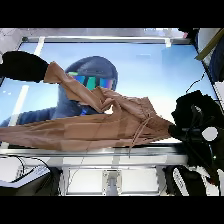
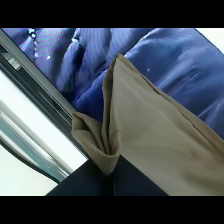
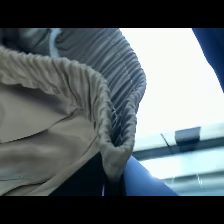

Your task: Fold the clothes and pants, and hang the long-sleeved shirts on hangers.

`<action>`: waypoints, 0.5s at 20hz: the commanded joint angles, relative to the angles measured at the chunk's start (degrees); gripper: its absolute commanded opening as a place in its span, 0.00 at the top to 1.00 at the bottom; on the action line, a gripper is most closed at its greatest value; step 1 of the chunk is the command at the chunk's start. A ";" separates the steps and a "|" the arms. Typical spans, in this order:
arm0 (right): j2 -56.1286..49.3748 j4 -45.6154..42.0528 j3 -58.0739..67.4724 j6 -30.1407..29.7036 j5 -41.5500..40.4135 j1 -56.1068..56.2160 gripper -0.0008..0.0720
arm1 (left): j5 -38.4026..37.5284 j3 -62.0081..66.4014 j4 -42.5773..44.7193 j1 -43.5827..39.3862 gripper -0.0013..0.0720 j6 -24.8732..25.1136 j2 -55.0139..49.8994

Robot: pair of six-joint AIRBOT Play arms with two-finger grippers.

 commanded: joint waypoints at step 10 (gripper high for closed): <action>-1.27 -1.51 15.72 4.33 -11.04 -0.07 0.94 | 7.96 12.81 -12.94 -9.51 0.96 0.00 -5.07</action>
